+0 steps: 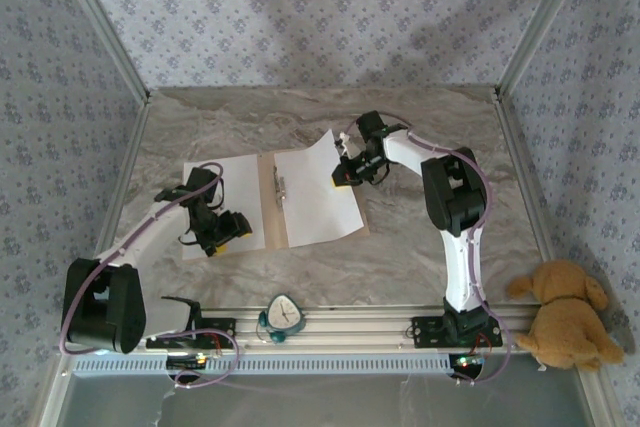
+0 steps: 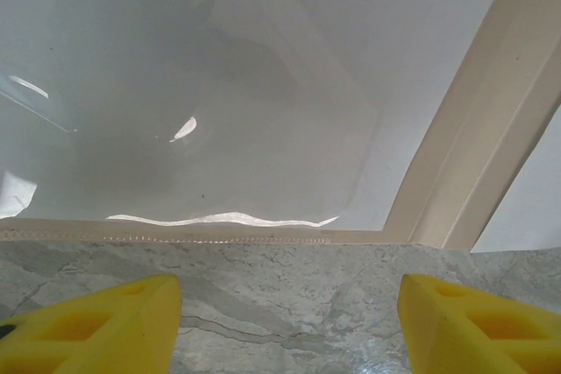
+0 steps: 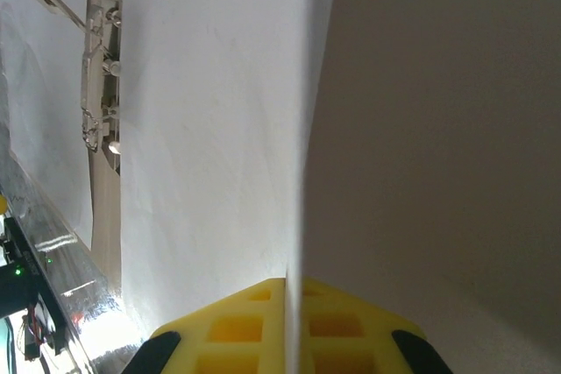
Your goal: Put the files into the folder
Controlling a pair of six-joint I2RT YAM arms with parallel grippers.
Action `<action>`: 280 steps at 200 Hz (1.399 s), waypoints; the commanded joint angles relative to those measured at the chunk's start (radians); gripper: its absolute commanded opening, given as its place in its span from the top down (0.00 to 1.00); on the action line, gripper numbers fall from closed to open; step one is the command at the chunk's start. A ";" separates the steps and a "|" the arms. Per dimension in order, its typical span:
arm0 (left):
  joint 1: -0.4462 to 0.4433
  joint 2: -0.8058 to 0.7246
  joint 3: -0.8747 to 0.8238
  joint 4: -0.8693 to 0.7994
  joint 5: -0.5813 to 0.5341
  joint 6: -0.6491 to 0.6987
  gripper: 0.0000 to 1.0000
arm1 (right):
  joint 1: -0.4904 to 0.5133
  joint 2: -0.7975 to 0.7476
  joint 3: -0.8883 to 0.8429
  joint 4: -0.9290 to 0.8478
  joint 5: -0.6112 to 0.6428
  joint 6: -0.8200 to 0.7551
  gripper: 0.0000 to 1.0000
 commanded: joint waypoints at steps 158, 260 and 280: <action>0.007 0.006 -0.004 -0.003 -0.017 0.022 0.33 | -0.015 0.023 0.008 0.062 -0.044 0.056 1.00; 0.007 0.012 -0.002 -0.004 -0.016 0.027 0.33 | -0.019 0.022 -0.004 0.052 -0.057 0.052 0.99; 0.007 0.012 -0.002 -0.004 -0.016 0.026 0.33 | -0.020 0.023 -0.001 0.042 -0.041 0.051 0.92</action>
